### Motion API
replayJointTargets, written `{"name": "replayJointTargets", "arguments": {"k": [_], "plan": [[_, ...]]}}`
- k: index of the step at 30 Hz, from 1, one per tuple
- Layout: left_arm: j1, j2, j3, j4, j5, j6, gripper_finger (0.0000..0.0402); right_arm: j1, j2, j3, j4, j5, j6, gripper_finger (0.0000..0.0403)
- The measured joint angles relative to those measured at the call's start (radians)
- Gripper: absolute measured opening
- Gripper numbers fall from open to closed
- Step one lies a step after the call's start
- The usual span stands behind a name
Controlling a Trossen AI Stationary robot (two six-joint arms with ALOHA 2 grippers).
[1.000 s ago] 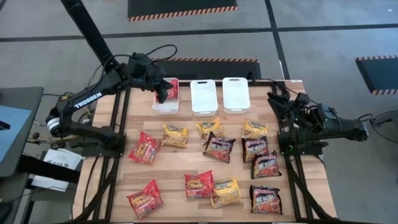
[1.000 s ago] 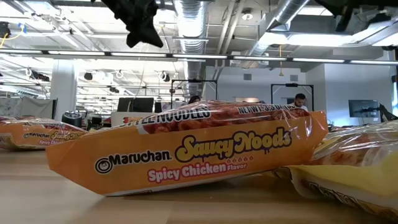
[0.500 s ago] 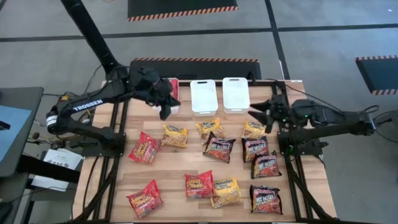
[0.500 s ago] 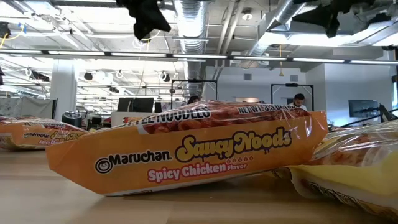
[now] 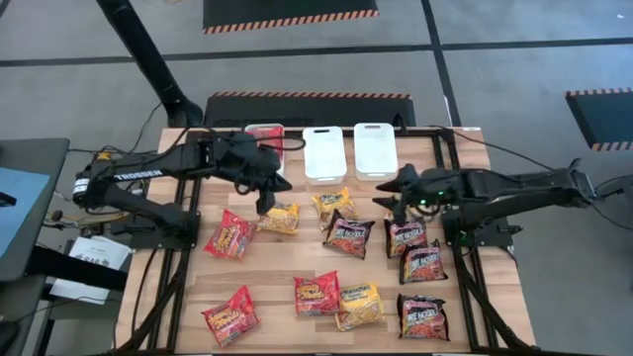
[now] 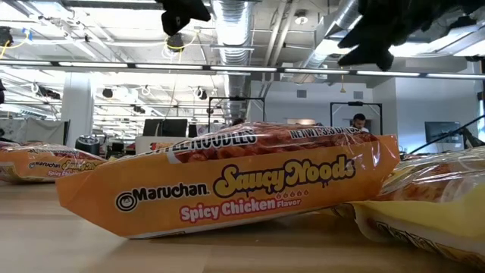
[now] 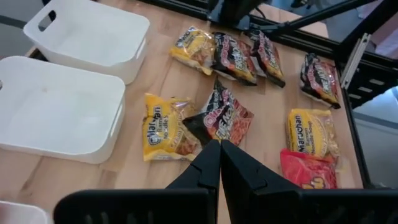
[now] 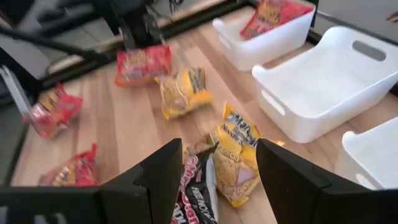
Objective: Sort Maruchan noodles
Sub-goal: Put the black noodle pack into the right white bin
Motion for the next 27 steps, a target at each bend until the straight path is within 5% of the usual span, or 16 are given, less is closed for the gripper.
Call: {"name": "replayJointTargets", "arguments": {"k": [27], "plan": [[-0.121, 0.001, -0.205, 0.238, -0.059, -0.103, 0.0000, 0.076, 0.511, 0.000, 0.188, -0.074, -0.013, 0.0230]]}}
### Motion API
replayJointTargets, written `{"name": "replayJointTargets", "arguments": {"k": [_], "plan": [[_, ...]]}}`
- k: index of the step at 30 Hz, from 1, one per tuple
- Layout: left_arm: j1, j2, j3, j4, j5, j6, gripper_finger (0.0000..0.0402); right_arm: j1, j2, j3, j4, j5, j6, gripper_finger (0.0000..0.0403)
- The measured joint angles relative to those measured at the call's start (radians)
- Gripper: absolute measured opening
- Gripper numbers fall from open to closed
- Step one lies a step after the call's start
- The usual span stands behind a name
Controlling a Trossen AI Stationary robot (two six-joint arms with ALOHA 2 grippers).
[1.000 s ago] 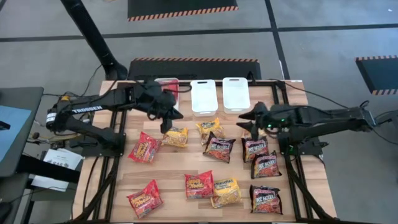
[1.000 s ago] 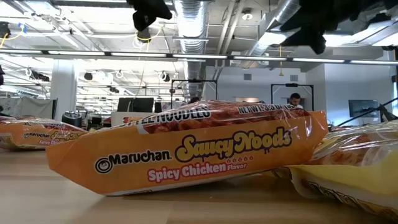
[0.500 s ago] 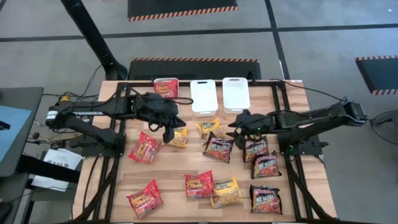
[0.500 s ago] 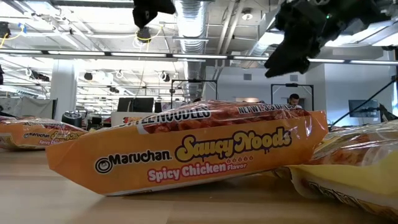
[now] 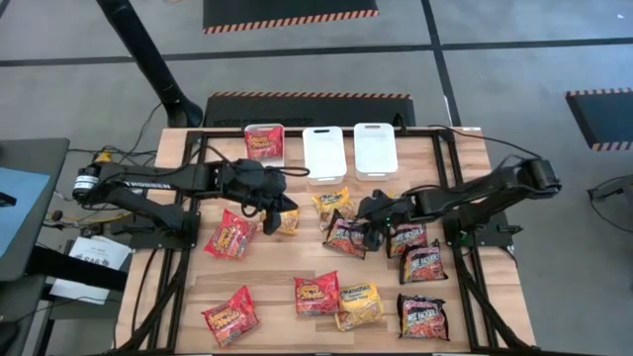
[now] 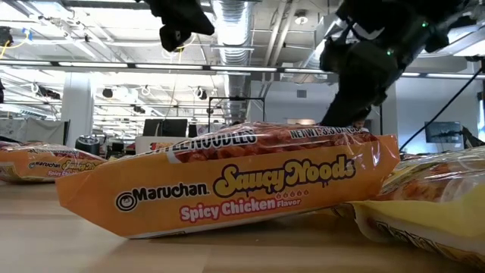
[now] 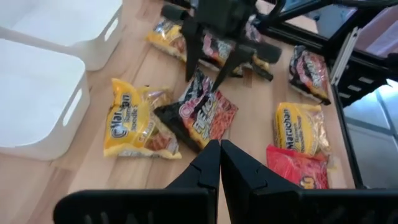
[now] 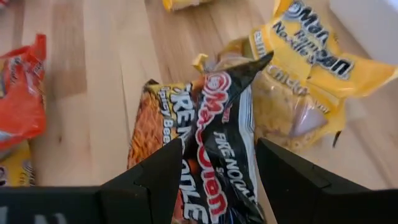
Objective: Sort Maruchan noodles
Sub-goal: Put the black noodle pack into the right white bin
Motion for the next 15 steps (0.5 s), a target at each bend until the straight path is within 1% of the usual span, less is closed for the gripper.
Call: {"name": "replayJointTargets", "arguments": {"k": [5, 8, 11, 13, 15], "plan": [[0.000, 0.000, -0.004, 0.002, 0.004, -0.003, 0.0000, 0.000, 0.055, 0.000, 0.007, -0.011, 0.002, 0.0230], [0.000, 0.000, -0.004, 0.002, 0.000, -0.003, 0.0000, -0.002, 0.082, 0.000, 0.011, -0.053, 0.002, 0.0230], [0.000, 0.000, -0.004, 0.001, -0.009, -0.005, 0.0000, -0.003, 0.114, 0.000, 0.008, -0.058, 0.030, 0.0229], [0.000, 0.000, -0.004, 0.002, -0.015, -0.006, 0.0000, -0.003, 0.129, 0.000, 0.011, -0.059, 0.063, 0.0221], [0.000, 0.000, -0.004, 0.001, -0.016, -0.006, 0.0000, -0.003, 0.140, 0.001, 0.016, -0.064, 0.079, 0.0205]]}}
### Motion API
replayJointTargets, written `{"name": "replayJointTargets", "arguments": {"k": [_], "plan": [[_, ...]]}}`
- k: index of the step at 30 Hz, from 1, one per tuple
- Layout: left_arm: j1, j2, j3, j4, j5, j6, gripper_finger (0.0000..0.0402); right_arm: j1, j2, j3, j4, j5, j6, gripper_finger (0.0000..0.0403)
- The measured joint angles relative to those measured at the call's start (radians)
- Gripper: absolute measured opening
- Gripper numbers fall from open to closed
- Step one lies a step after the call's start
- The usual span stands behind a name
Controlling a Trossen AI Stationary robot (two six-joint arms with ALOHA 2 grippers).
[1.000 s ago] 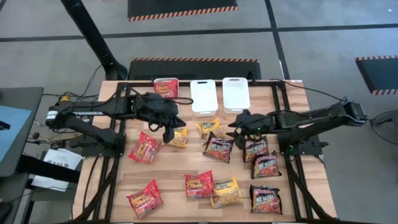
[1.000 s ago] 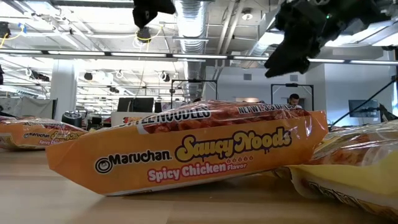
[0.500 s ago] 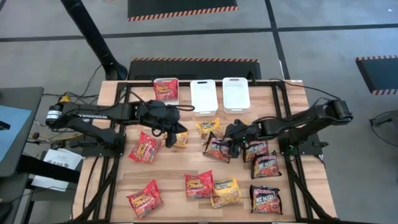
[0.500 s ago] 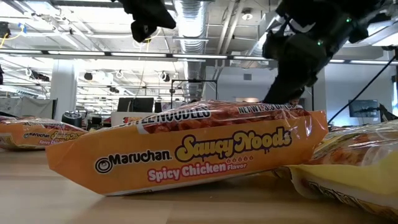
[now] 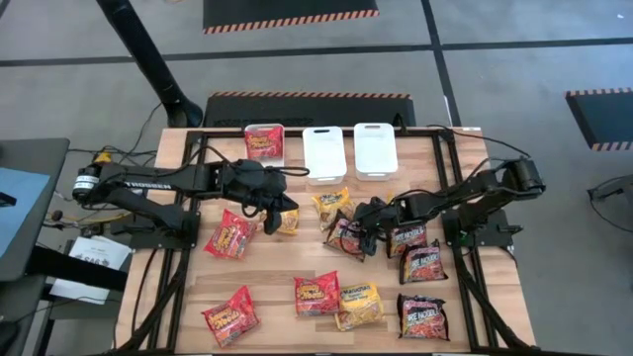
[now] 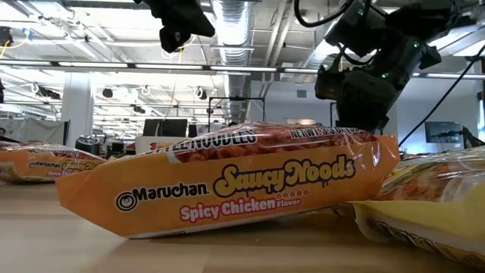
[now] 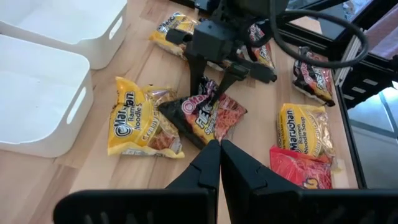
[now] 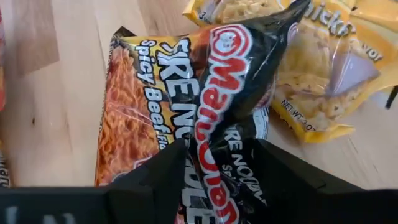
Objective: Sort Maruchan noodles
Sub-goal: Put the black noodle pack into the right white bin
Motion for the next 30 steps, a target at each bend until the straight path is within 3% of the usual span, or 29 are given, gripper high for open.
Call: {"name": "replayJointTargets", "arguments": {"k": [11, 15, 19, 25, 30], "plan": [[0.000, 0.000, 0.000, -0.001, -0.002, 0.000, 0.0000, 0.003, -0.010, 0.009, -0.019, -0.096, -0.005, 0.0014], [0.000, 0.000, 0.000, -0.001, -0.002, 0.000, 0.0000, 0.015, -0.025, 0.043, -0.030, -0.097, -0.041, 0.0011], [0.000, 0.000, 0.000, -0.002, -0.002, -0.002, 0.0000, 0.019, -0.051, 0.120, -0.157, -0.071, -0.122, 0.0005], [0.000, 0.000, 0.000, -0.003, -0.001, -0.004, 0.0000, 0.004, -0.107, 0.268, -0.431, 0.102, -0.290, 0.0005], [0.000, 0.000, 0.000, -0.003, 0.002, -0.019, 0.0000, -0.051, -0.158, 0.386, -0.598, 0.324, -0.468, 0.0005]]}}
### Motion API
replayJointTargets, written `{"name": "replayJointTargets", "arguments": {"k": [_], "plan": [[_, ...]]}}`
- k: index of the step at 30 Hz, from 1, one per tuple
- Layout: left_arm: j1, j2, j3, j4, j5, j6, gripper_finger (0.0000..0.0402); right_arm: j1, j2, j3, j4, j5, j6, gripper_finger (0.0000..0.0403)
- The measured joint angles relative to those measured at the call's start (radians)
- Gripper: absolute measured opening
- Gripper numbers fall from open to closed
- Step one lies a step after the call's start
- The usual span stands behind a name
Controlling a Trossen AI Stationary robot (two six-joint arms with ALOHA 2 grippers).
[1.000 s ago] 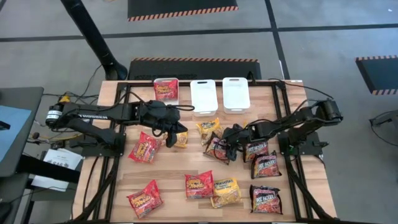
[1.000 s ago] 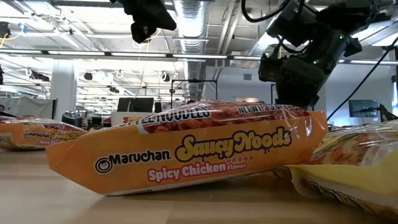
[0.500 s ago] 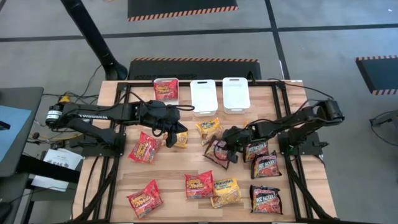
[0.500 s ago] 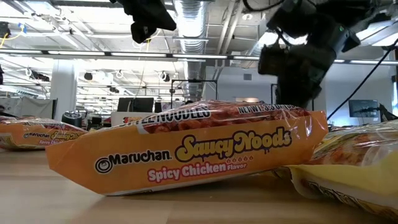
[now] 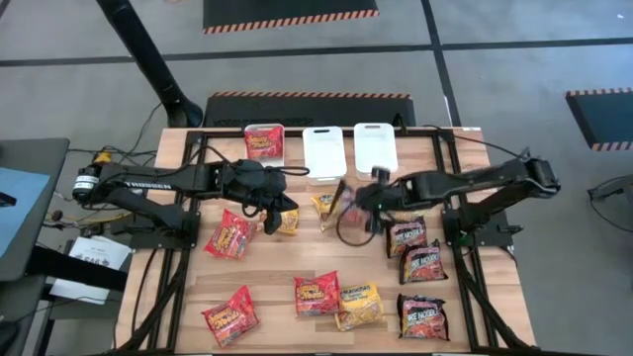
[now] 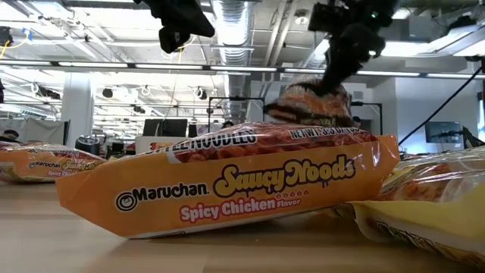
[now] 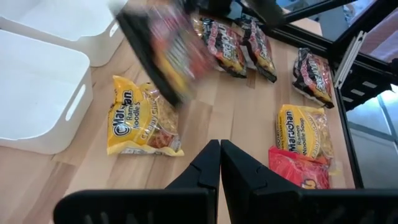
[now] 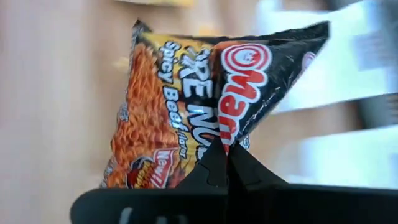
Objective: Sort Maruchan noodles
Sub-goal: Put the black noodle pack into the right white bin
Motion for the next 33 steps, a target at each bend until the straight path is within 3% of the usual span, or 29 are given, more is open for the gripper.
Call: {"name": "replayJointTargets", "arguments": {"k": [5, 13, 19, 24, 33], "plan": [[0.000, 0.000, 0.000, 0.001, 0.021, 0.000, 0.0000, -0.129, -0.019, 0.071, -0.056, 0.131, -0.234, 0.0005], [0.000, 0.000, 0.000, 0.002, 0.022, 0.005, 0.0000, -0.403, 0.010, 0.086, -0.038, 0.159, -0.482, 0.0007], [0.006, 0.000, 0.000, 0.002, 0.023, 0.019, 0.0000, -0.565, 0.072, 0.086, 0.069, 0.159, -0.625, 0.0007], [0.021, 0.000, 0.000, 0.002, 0.023, 0.019, 0.0000, -0.632, 0.149, 0.086, 0.131, 0.156, -0.717, 0.0008], [0.050, 0.000, 0.000, 0.001, 0.023, 0.019, 0.0000, -0.656, 0.270, 0.086, 0.139, 0.157, -0.740, 0.0008]]}}
